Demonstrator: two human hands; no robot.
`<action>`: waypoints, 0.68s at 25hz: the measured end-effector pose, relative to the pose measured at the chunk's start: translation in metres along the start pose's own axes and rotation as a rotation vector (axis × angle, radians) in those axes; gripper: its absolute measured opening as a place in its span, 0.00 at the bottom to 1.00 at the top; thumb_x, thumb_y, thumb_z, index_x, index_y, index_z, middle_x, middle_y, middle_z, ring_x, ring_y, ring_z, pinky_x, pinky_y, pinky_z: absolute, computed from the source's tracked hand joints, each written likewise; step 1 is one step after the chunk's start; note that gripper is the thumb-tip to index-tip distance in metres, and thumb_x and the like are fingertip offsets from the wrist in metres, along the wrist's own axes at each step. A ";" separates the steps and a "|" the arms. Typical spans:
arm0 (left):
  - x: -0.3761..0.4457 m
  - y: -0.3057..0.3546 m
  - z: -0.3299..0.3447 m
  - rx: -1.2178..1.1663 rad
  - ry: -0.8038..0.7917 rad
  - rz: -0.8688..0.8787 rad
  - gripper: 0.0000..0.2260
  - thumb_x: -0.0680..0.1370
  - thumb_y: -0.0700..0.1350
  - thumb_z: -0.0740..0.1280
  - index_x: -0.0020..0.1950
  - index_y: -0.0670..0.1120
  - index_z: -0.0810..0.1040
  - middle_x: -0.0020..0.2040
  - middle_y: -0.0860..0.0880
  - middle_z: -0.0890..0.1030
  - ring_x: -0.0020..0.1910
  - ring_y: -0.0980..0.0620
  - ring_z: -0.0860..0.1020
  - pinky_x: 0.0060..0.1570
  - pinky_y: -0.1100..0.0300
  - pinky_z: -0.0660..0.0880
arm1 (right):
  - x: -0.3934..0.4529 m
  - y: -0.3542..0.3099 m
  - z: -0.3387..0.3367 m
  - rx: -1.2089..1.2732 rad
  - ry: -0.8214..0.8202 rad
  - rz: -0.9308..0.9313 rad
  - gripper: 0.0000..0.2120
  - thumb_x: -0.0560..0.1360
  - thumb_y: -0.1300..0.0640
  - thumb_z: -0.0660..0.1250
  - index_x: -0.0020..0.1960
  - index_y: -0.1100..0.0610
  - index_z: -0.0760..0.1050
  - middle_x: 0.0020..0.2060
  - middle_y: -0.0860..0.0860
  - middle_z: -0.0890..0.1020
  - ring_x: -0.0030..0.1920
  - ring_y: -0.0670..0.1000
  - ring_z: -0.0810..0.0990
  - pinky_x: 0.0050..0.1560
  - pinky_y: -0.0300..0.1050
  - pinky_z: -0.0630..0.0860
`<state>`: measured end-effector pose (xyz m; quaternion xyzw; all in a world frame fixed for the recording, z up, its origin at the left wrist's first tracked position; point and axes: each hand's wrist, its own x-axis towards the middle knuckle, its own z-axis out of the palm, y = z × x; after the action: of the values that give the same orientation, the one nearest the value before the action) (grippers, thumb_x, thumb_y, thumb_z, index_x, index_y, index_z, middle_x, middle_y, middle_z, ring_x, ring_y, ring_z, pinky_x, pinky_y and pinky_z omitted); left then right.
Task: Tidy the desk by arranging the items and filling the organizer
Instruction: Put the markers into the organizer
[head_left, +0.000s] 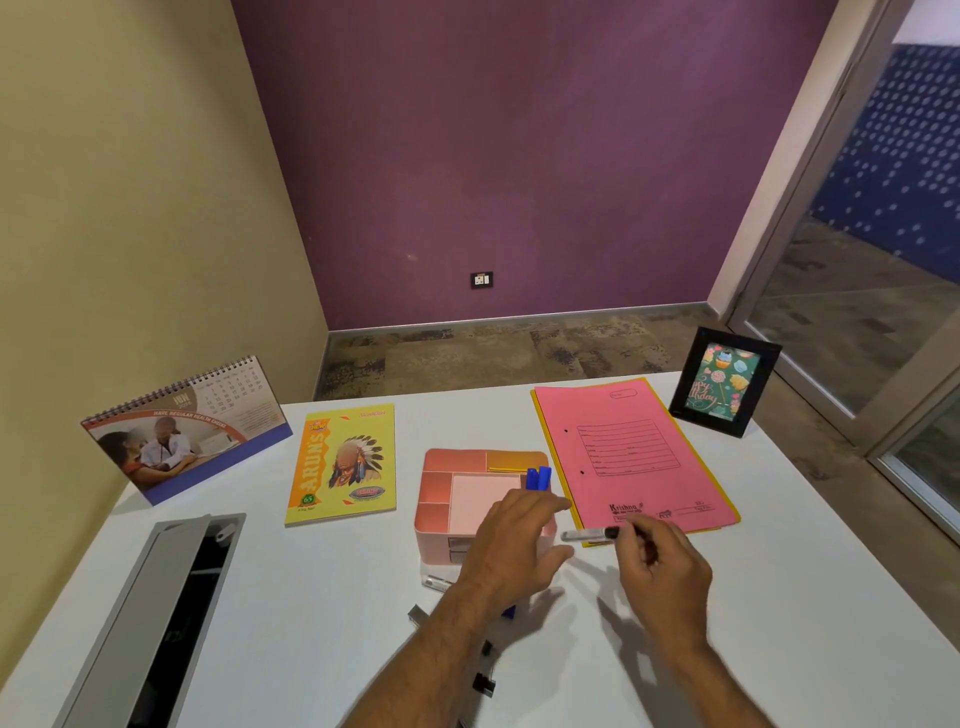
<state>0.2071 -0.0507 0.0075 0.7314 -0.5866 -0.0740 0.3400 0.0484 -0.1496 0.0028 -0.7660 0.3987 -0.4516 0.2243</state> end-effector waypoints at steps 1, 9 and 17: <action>0.003 0.005 0.000 -0.021 0.018 0.009 0.24 0.74 0.55 0.70 0.68 0.50 0.74 0.63 0.53 0.78 0.62 0.53 0.72 0.62 0.57 0.70 | 0.008 -0.011 0.000 0.016 0.010 -0.063 0.07 0.72 0.57 0.66 0.40 0.58 0.81 0.31 0.48 0.80 0.31 0.51 0.76 0.33 0.45 0.72; 0.017 0.028 -0.007 -0.141 0.192 0.038 0.11 0.74 0.47 0.63 0.54 0.46 0.79 0.48 0.51 0.83 0.43 0.51 0.80 0.44 0.58 0.79 | 0.023 -0.057 0.003 0.167 0.006 -0.206 0.08 0.70 0.53 0.74 0.44 0.56 0.83 0.34 0.46 0.82 0.34 0.45 0.78 0.36 0.34 0.75; 0.035 -0.001 -0.021 -0.104 0.217 -0.262 0.09 0.76 0.48 0.72 0.55 0.51 0.78 0.52 0.53 0.83 0.48 0.54 0.81 0.50 0.59 0.81 | -0.058 -0.010 0.026 -0.127 -0.656 -0.298 0.09 0.77 0.48 0.62 0.54 0.46 0.77 0.52 0.43 0.80 0.50 0.46 0.79 0.46 0.44 0.78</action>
<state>0.2286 -0.0736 0.0327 0.7868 -0.4414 -0.0686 0.4260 0.0595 -0.0968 -0.0324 -0.9323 0.2166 -0.1839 0.2238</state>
